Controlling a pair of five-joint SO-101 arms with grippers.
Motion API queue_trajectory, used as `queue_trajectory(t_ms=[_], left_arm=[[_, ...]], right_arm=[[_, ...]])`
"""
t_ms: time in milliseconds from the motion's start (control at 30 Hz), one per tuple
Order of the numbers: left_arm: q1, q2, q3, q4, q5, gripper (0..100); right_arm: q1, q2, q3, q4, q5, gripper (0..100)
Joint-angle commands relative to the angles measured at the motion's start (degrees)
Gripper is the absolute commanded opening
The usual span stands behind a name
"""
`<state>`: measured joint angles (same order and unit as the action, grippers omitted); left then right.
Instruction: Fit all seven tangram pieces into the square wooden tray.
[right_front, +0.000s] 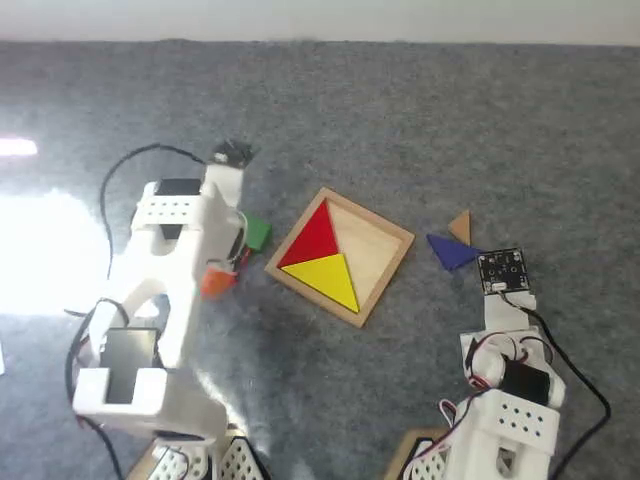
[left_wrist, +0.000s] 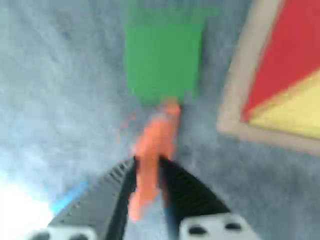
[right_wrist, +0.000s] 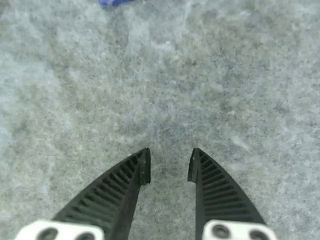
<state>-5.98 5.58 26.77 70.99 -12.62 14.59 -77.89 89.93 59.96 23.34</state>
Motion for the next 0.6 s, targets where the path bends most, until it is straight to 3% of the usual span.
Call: queue_trajectory(t_ms=[0,167,367,567], left_arm=[[1.05,-9.85,-0.48,5.54,-1.05,1],[0.70,-12.66,-0.48,6.77,-1.05,2],[-4.04,-9.93,-2.68,5.01,-0.70,22],[-5.63,-8.79,-10.51,6.51,-1.14,25]], right_arm=[[-0.31,-0.66,-0.35,-1.01,0.62,14.3],[-0.31,-0.66,-0.35,-1.01,0.62,14.3],[-0.31,-0.66,-0.35,-1.01,0.62,14.3],[-0.31,-0.66,-0.35,-1.01,0.62,14.3]])
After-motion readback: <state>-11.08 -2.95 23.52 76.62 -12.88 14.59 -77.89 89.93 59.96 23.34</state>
